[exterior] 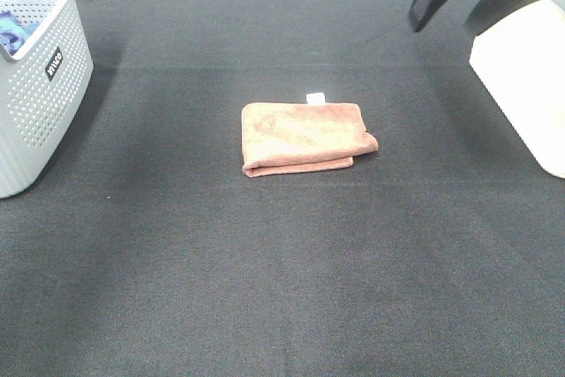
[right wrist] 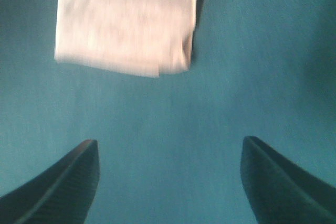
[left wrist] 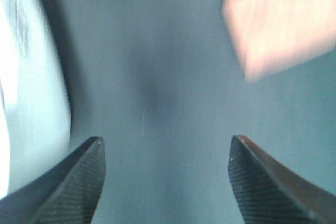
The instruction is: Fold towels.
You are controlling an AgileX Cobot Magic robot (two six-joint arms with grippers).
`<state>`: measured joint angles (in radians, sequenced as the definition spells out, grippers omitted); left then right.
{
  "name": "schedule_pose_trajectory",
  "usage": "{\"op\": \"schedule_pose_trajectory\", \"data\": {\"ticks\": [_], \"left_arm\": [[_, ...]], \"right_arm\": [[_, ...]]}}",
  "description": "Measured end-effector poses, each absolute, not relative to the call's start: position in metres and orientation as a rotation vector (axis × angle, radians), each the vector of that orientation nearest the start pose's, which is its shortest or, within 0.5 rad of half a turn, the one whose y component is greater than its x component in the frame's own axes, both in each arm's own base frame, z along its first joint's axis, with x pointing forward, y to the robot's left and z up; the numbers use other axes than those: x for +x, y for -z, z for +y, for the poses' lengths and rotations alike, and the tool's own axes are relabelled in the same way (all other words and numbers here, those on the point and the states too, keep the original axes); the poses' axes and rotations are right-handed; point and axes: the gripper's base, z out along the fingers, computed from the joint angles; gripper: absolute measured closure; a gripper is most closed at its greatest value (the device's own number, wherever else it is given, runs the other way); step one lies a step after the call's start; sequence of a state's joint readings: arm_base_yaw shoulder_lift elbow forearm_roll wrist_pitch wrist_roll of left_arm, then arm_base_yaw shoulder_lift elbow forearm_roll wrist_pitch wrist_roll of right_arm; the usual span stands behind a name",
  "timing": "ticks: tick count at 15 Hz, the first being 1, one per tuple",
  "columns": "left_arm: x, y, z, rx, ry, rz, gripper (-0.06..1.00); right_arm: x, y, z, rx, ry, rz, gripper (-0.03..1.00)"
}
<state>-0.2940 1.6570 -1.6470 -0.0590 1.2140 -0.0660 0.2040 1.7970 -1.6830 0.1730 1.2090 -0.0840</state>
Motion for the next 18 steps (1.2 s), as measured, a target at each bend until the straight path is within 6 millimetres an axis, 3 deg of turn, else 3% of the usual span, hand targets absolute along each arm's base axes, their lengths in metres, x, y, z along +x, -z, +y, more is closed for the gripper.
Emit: {"op": "schedule_pose_trajectory", "data": {"ticks": [2,5,6,7,13,18], "left_arm": [[0.286,-0.356,-0.092,0.294,0.178,2.736,0.3],[0.201,-0.356,-0.065,0.288,0.184,2.671,0.3],[0.18,-0.353,-0.059,0.286,0.188,2.653,0.3],[0.18,-0.353,-0.059,0.286,0.188,2.653,0.3],[0.07,-0.313,-0.026,0.279,0.216,2.491,0.3],[0.033,-0.279,-0.015,0.366,0.208,2.392,0.3]], "right_arm": [[0.337,-0.33,0.096,-0.357,-0.23,2.791,0.25],[0.276,-0.322,0.085,-0.351,-0.22,2.832,0.25],[0.257,-0.319,0.08,-0.347,-0.213,2.822,0.25],[0.257,-0.319,0.08,-0.347,-0.213,2.822,0.25],[0.145,-0.268,0.048,-0.373,-0.192,2.848,0.25],[0.084,-0.265,0.032,-0.407,-0.206,2.641,0.25]]}}
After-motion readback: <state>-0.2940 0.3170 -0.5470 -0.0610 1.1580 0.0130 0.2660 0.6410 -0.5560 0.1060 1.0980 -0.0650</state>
